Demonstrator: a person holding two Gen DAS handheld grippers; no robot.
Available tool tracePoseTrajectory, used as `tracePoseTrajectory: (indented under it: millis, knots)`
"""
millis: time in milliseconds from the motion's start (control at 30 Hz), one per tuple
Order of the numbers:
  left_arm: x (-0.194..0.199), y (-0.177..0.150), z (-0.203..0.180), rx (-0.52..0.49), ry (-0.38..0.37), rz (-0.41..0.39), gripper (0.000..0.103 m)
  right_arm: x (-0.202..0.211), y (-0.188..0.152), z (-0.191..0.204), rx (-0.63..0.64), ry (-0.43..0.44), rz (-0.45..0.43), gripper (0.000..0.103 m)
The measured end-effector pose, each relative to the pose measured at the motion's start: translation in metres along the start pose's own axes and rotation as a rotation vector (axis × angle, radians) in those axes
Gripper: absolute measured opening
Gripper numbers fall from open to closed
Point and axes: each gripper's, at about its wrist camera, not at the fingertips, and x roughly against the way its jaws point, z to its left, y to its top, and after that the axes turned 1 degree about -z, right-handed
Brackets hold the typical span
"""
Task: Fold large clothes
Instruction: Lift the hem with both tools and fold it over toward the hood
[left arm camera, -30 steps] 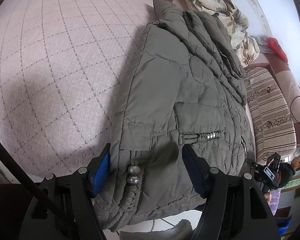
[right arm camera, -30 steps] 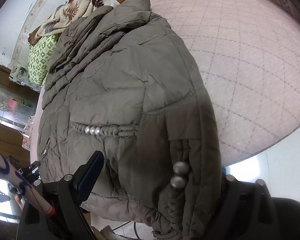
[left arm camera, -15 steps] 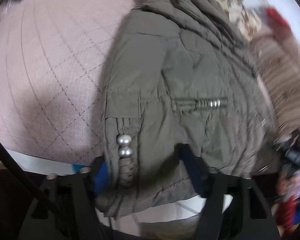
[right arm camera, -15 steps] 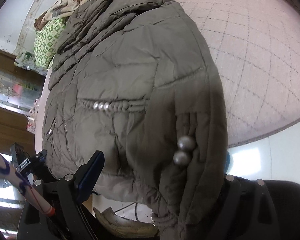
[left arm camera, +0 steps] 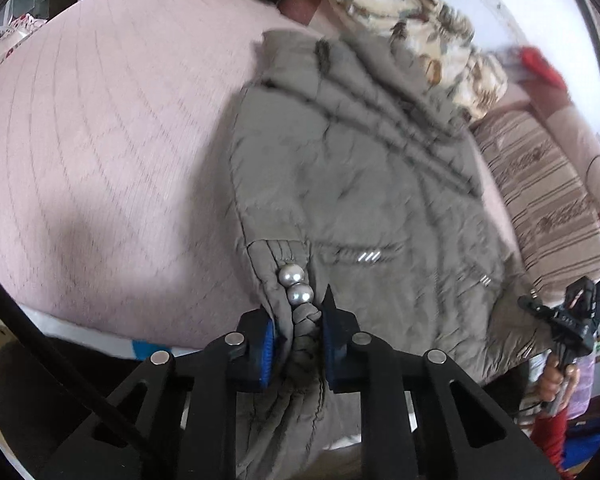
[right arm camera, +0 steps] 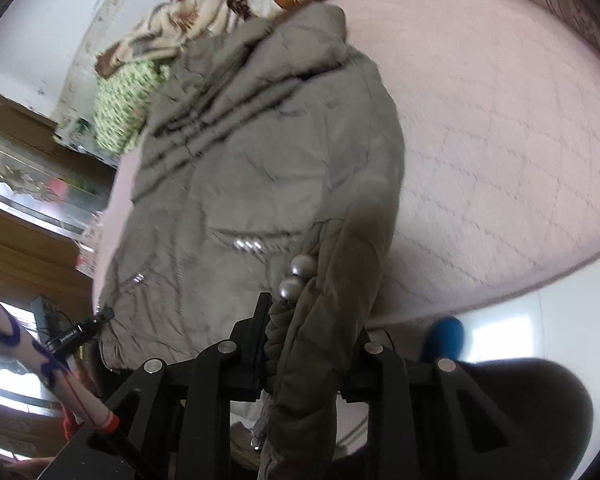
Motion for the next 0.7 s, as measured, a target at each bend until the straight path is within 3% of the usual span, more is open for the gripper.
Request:
tracePoseTrajectory:
  millis: [167, 367, 567, 700]
  knots:
    - [0.018, 0.042, -0.023, -0.013, -0.033, -0.076, 0.018, 0.020, 0.032, 0.016, -0.029, 0.091, -0.088, 0.026]
    - [0.007, 0.128, -0.062, -0.025, -0.007, -0.167, 0.018, 0.038, 0.120, 0.047, -0.042, 0.156, -0.230, 0.026]
    - [-0.018, 0.217, -0.085, 0.012, 0.046, -0.209, 0.021, 0.006, 0.219, 0.067, -0.090, 0.045, -0.306, 0.026]
    - [-0.031, 0.270, -0.089, 0.050, 0.081, -0.247, 0.026, -0.037, 0.276, 0.041, -0.200, -0.038, -0.289, 0.026]
